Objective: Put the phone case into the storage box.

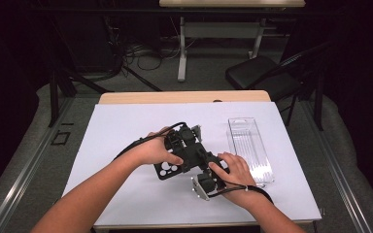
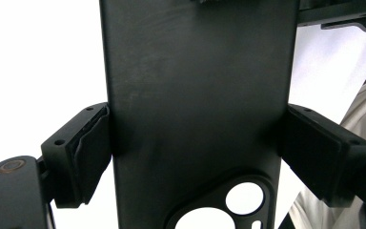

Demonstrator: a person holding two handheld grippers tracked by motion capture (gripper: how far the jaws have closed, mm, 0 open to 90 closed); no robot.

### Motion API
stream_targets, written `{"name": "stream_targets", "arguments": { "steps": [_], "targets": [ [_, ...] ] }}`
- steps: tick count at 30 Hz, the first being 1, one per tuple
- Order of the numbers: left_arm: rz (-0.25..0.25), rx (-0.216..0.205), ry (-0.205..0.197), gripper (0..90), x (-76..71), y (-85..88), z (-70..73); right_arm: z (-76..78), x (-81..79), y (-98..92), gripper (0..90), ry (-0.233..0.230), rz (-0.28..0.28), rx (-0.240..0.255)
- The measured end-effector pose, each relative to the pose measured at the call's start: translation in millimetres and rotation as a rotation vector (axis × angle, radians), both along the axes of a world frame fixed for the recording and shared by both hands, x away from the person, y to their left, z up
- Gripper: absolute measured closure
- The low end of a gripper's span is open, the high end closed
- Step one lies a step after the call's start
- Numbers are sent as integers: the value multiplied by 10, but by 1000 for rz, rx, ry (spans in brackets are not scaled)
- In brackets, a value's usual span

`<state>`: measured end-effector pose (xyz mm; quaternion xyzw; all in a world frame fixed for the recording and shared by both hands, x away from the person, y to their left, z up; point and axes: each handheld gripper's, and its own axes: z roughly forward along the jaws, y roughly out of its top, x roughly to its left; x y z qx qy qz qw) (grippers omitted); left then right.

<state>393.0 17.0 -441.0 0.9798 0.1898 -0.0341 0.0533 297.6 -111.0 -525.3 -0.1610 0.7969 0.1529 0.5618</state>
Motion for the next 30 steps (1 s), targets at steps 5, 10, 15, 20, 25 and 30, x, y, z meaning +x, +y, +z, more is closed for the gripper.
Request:
{"name": "stream_targets", "arguments": {
  "steps": [5,10,15,20,25,30],
  "targets": [
    [-5,-4,0,142,-16,-31,4,-11,-7,9,504,-24,-5,-15],
    [-21,0,1,142,-30,-60,13,-31,-6,26,560,-47,3,-43],
    [-23,1,3,142,-43,-76,19,-48,6,38,596,-64,15,-61],
    [-24,-6,5,142,-52,-87,33,-62,18,47,625,-92,12,-68],
    [-23,-3,11,141,-48,-93,31,-74,26,55,659,-107,12,-62],
    [-21,-4,16,142,-40,-88,33,-89,20,54,706,-130,3,-52]
  ]
}}
